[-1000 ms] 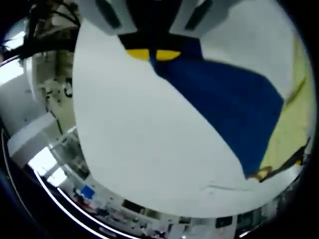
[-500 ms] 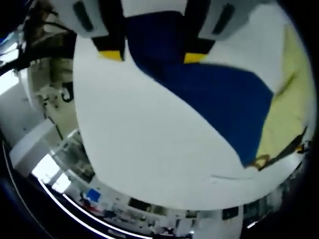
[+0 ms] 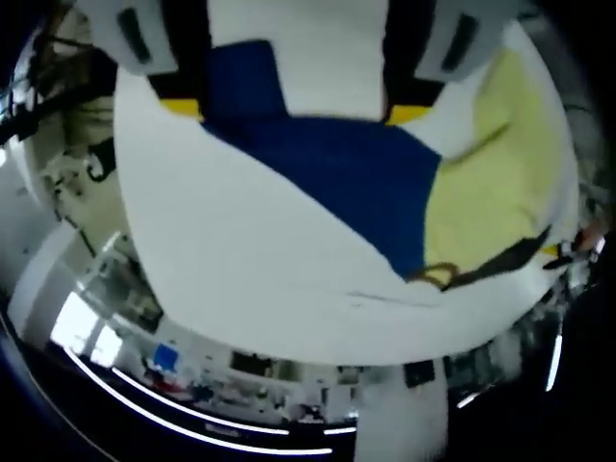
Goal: Fold the garment on the visible template until the final outline fits inside the template.
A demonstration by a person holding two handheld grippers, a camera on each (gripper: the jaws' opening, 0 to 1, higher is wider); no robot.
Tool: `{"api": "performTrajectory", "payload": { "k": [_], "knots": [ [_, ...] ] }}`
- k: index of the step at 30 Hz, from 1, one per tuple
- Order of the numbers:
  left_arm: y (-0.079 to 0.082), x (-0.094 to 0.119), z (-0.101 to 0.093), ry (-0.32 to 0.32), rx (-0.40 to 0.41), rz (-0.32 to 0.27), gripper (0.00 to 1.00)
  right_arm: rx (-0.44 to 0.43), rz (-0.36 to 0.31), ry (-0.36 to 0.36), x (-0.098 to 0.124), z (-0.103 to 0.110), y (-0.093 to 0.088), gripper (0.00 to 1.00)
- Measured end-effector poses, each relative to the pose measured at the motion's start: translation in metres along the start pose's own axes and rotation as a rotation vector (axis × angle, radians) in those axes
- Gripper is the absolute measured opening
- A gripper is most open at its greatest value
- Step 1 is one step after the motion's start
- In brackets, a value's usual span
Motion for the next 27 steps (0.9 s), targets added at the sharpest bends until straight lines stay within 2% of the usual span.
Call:
{"api": "performTrajectory", "payload": {
  "k": [2, 4, 7, 10, 12, 15, 17, 22, 27],
  "knots": [
    [-0.001, 0.005, -0.008, -0.016, 0.003, -0.006, 0.99, 0.027, -0.001, 0.013, 0.003, 0.005, -0.002, 0.73],
    [-0.001, 0.012, -0.019, -0.035, 0.001, -0.026, 0.99, 0.028, -0.005, 0.037, 0.013, 0.020, -0.006, 0.74],
    [-0.003, 0.018, -0.033, -0.051, 0.021, -0.025, 0.99, -0.013, -0.011, 0.098, 0.021, 0.036, -0.010, 0.74],
    [-0.001, 0.023, -0.042, -0.068, 0.044, -0.041, 0.99, -0.019, -0.025, 0.141, 0.030, 0.052, -0.014, 0.75],
    [0.001, 0.028, -0.052, -0.077, 0.049, -0.060, 0.99, -0.015, -0.026, 0.156, 0.030, 0.058, -0.016, 0.75],
    [0.004, 0.024, -0.054, -0.095, 0.050, -0.070, 0.99, -0.014, -0.021, 0.175, 0.039, 0.076, -0.024, 0.74],
    [0.005, 0.029, -0.068, -0.112, 0.051, -0.077, 0.99, -0.012, -0.020, 0.195, 0.041, 0.085, -0.029, 0.74],
    [-0.002, 0.038, -0.094, -0.137, 0.055, -0.075, 0.99, -0.026, -0.026, 0.241, 0.044, 0.106, -0.037, 0.73],
    [-0.013, 0.046, -0.105, -0.149, 0.038, -0.060, 0.99, -0.052, -0.030, 0.278, 0.050, 0.129, -0.046, 0.70]
  ]
}}
Point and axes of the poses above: the point that each gripper's makers call its tool centre point, and the gripper's own axes: x roughly backward along the fingers, z roughly to its left, y roughly out of its top, the point moved 3 cm from there along x, roughly backward along the fingers, and after that the axes turned 10 degrees about -y, right-handed, at the moved point
